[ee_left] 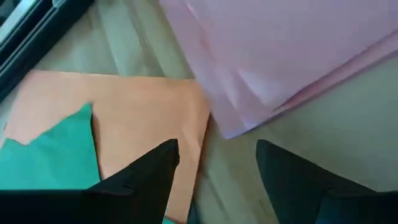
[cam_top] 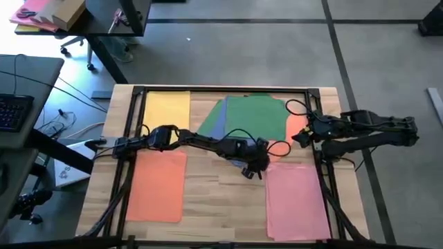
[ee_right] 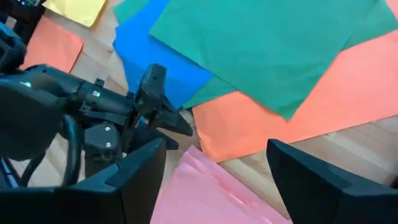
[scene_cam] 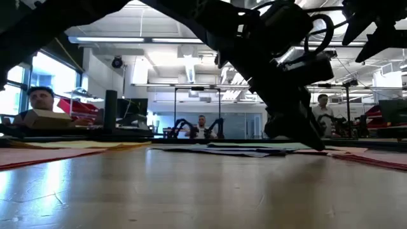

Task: Organize paper
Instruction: Stack the orange paper on top of the stacked orange paper

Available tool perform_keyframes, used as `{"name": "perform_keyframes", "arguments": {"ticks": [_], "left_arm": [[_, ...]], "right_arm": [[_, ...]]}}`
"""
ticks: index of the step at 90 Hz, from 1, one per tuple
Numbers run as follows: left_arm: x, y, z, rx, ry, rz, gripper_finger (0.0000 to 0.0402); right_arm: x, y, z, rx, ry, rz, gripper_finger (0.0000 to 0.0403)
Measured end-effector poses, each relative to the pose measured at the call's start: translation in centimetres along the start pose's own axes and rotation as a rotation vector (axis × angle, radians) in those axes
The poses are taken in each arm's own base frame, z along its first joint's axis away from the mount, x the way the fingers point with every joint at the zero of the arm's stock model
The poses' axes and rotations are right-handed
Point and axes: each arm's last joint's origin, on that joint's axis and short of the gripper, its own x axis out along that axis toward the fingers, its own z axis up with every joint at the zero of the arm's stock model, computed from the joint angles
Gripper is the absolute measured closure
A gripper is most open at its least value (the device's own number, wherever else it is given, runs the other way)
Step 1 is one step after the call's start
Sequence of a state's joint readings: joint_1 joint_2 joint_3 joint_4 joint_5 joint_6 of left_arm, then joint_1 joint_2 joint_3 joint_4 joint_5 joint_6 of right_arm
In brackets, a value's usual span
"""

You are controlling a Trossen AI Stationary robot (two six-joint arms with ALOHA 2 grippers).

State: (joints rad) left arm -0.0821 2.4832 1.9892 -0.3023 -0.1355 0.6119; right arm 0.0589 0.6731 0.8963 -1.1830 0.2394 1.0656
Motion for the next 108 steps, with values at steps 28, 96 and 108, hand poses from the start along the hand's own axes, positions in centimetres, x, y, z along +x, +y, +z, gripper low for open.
{"name": "perform_keyframes", "arguments": {"ticks": [28, 96, 108], "left_arm": [[0.7, -5.0, 2.1, 0.029, -0.061, -0.071, 0.0193], [0.4, -6.3, 4.5, -0.001, -0.078, 0.076, 0.0193], [0.2, -5.4, 4.4, -0.01, -0.076, 0.005, 0.0193]], "right_arm": [[0.2, 0.4, 0.1, 0.001, 0.004, 0.011, 0.0139], [0.9, 1.2, 0.3, 0.002, 0.025, 0.029, 0.0139], [1.0, 1.4, 0.3, 0.003, 0.033, 0.038, 0.0139]]}}
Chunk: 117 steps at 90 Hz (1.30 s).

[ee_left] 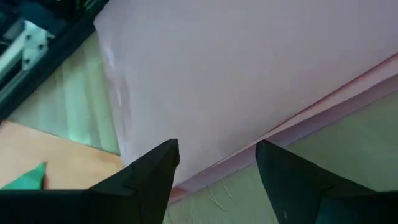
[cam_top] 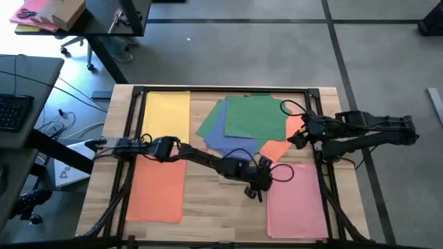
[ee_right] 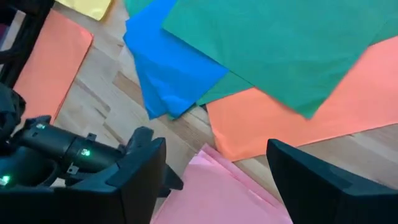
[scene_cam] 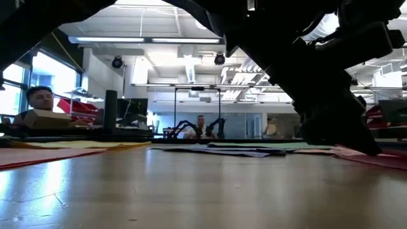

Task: Organize paper
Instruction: Stack the orange paper on top of the stacked orange paper

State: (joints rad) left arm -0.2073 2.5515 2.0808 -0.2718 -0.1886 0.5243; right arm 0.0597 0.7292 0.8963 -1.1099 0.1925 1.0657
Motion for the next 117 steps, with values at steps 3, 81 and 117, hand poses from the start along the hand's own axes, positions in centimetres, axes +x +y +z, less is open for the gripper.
{"name": "perform_keyframes", "arguments": {"ticks": [3, 81, 117], "left_arm": [[0.0, 0.1, -0.1, -0.001, 0.003, 0.0, 0.0193], [-0.1, -1.2, -0.4, 0.009, -0.007, -0.093, 0.0193], [1.0, -1.4, -0.6, -0.049, -0.058, -0.069, 0.0193]], "right_arm": [[0.0, 0.0, 0.0, 0.0, 0.003, 0.003, 0.0139], [0.1, 0.3, 0.1, 0.002, 0.001, 0.024, 0.0139], [0.5, 0.6, 0.2, 0.0, 0.006, 0.021, 0.0139]]}}
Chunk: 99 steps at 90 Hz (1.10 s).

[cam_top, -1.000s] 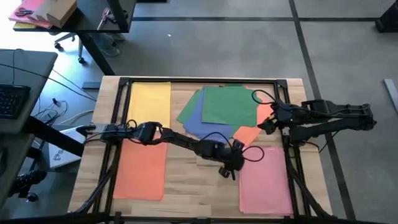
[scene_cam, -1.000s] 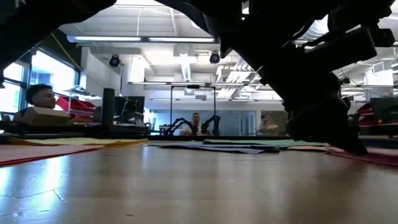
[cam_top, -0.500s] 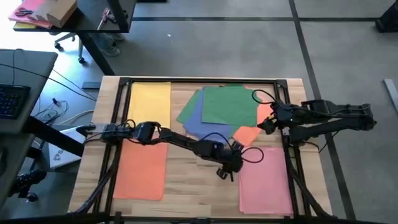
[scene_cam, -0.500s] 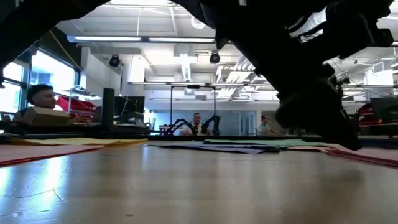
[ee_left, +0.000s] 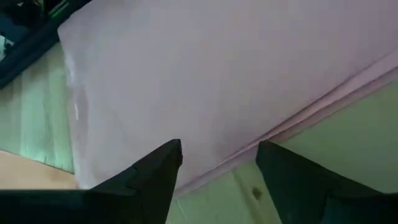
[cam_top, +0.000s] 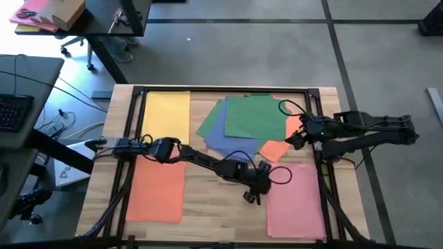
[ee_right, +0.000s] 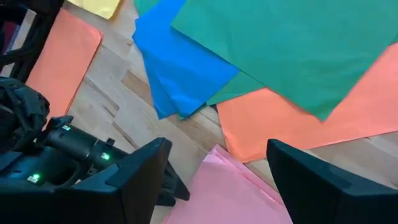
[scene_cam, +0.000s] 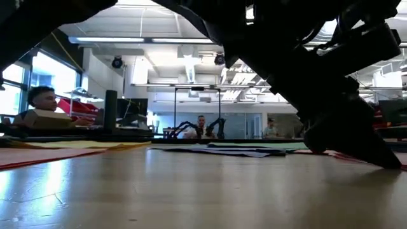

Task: Organize paper
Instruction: Stack the orange paper on top of the stacked orange paper

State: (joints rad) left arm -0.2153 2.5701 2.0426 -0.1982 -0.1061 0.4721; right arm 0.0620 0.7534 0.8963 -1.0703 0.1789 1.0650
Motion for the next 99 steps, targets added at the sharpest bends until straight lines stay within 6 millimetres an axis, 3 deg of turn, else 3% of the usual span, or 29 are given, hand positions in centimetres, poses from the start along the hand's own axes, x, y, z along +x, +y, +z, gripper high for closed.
{"name": "perform_keyframes", "arguments": {"ticks": [27, 57, 80, 88, 99], "left_arm": [[-0.6, 0.9, 0.7, 0.002, 0.045, 0.024, 0.0193], [-2.5, 2.2, 3.1, 0.004, 0.045, -0.03, 0.0193], [-2.6, 2.1, 2.6, 0.009, 0.099, -0.063, 0.0193], [-3.2, 3.1, 2.3, -0.004, 0.117, -0.07, 0.0193], [-4.1, 6.3, 1.5, -0.043, 0.132, -0.019, 0.0193]], "right_arm": [[0.2, 0.3, 0.1, 0.001, 0.004, 0.004, 0.0139], [0.3, 0.3, 0.0, -0.016, 0.019, 0.016, 0.0139], [0.3, 0.3, 0.0, -0.033, 0.02, 0.015, 0.0139], [0.3, 0.3, 0.0, -0.038, 0.019, 0.015, 0.0139], [0.3, 0.3, 0.1, -0.044, 0.016, 0.014, 0.0139]]}}
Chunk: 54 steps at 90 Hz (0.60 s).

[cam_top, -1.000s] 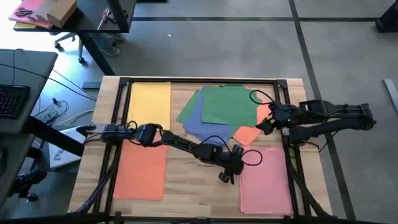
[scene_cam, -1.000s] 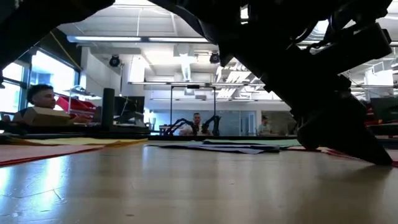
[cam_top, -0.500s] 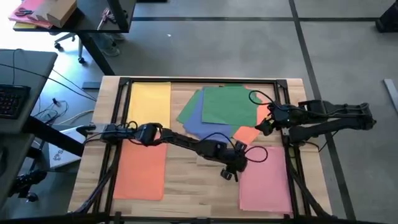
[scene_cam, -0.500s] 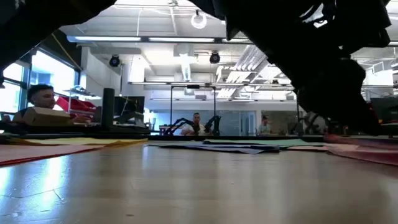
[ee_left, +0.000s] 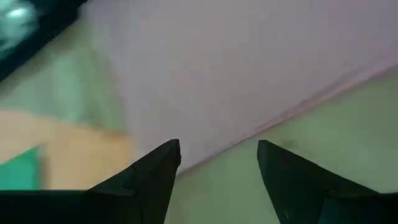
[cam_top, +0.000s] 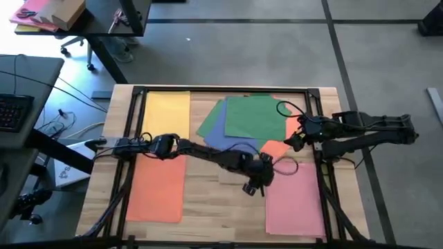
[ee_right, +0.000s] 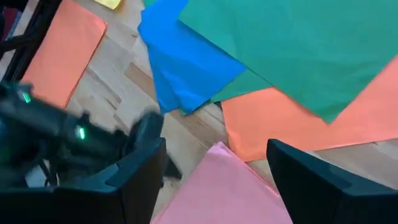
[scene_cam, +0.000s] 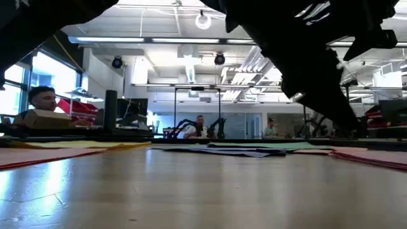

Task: Organize paper
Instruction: Stack the orange paper on top of the stacked orange paper

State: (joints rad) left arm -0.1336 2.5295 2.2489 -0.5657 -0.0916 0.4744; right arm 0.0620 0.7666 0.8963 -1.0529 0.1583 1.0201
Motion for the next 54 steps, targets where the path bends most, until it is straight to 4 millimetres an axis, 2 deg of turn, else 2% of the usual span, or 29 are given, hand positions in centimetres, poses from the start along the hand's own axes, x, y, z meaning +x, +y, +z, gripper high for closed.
{"name": "perform_keyframes", "arguments": {"ticks": [23, 37, 54], "left_arm": [[1.0, 5.4, -3.0, 0.035, 0.002, 0.142, 0.0193], [1.6, 6.0, -4.6, 0.083, 0.052, 0.123, 0.0193], [3.0, 5.7, -4.9, 0.139, 0.034, 0.141, 0.0193]], "right_arm": [[0.0, 0.0, 0.1, -0.016, -0.042, -0.02, 0.0139], [0.0, 0.0, 0.2, -0.032, -0.053, -0.019, 0.0139], [0.0, 0.0, 0.3, -0.05, -0.073, -0.026, 0.0139]]}}
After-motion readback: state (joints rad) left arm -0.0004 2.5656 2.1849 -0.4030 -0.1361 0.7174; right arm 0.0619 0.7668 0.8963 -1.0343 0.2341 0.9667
